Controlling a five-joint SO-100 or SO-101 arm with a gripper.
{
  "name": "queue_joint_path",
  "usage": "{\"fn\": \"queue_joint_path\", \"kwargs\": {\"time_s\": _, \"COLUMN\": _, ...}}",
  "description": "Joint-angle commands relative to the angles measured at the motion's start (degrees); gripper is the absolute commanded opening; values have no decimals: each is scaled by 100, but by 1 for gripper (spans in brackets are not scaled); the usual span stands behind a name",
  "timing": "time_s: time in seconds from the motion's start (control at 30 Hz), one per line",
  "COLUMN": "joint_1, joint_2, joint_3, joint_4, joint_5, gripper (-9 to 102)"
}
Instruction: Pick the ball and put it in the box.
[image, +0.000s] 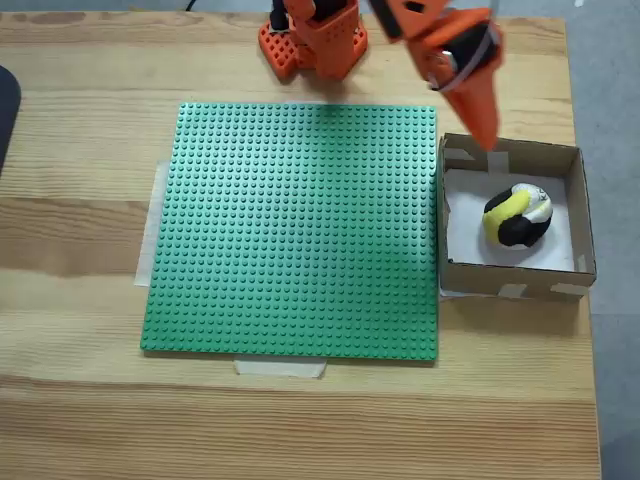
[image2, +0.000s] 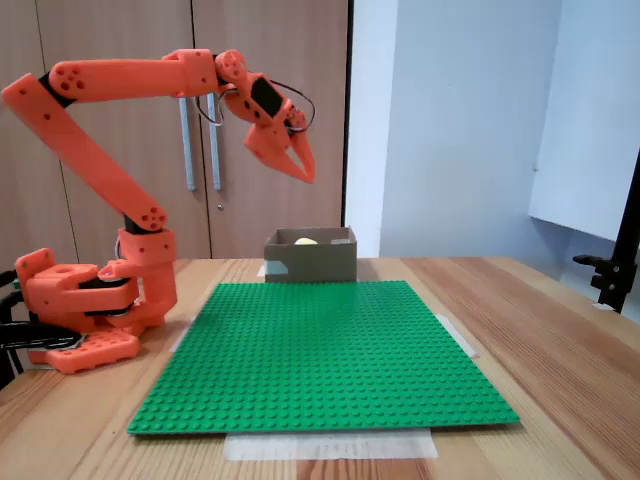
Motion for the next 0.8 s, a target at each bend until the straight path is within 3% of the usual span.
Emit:
{"fn": "queue_joint_path", "kwargs": {"time_s": 0.0, "joint_1": 404, "joint_2": 668, "joint_3": 167, "joint_4": -88, "joint_5": -281, "gripper": -1}}
{"fn": "queue_joint_path", "kwargs": {"time_s": 0.43, "joint_1": 2637, "joint_2": 2127, "joint_3": 1477, "joint_4": -844, "joint_5": -932, "gripper": -1}}
{"fn": "queue_joint_path", "kwargs": {"time_s": 0.77, "joint_1": 3366, "joint_2": 2162, "joint_3": 1573, "joint_4": -809, "joint_5": -677, "gripper": -1}}
